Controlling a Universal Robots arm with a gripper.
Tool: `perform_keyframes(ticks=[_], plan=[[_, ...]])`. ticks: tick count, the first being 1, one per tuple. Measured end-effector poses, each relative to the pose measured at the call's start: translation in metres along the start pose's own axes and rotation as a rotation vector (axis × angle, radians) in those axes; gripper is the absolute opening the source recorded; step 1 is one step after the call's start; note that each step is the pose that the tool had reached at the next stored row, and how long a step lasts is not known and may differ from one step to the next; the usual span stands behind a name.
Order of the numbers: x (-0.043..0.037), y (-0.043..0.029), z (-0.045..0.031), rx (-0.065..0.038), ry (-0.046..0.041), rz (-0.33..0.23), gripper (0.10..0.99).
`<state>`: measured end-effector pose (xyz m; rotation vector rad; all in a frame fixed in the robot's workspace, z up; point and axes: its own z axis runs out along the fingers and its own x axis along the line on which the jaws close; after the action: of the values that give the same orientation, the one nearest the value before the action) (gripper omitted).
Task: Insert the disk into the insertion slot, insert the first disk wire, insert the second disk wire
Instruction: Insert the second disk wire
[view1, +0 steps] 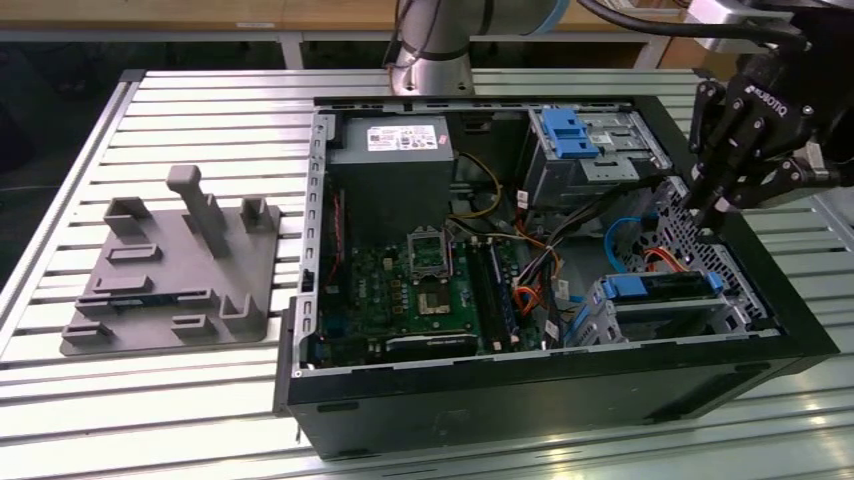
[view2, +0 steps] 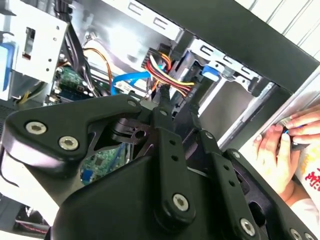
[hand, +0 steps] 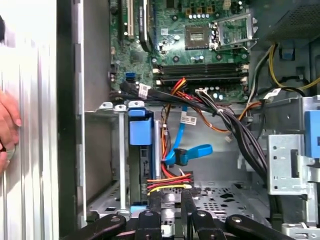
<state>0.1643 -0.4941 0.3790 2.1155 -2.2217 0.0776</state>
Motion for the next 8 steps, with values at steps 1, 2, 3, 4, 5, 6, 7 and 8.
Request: perform_keyframes(ticks=[1,2,3,4,5,6,7,8], plan=[[-0.0008,0.0022,-0.0001,0.004,-0.0010,0.001,0.298],[-0.0017,0.0048,0.0000,0.005,-0.0012,0.003,0.298],[-0.0027,0.0066,-0.0001,0.005,-0.0010,0.004,0.298],[-0.0044,0.0071,-0.0002,0.004,-0.0007,0.005,0.298],[-0.0067,0.0073,-0.0003,0.003,-0.0002,0.005,0.298],[-0.0094,0.0075,-0.0006,0.001,0.0003,0.005,0.298],[-0.0128,0.0077,-0.0009,0.000,0.0008,0.005,0.298],[-0.0166,0.0079,-0.0013,-0.002,0.0023,0.005,0.298]])
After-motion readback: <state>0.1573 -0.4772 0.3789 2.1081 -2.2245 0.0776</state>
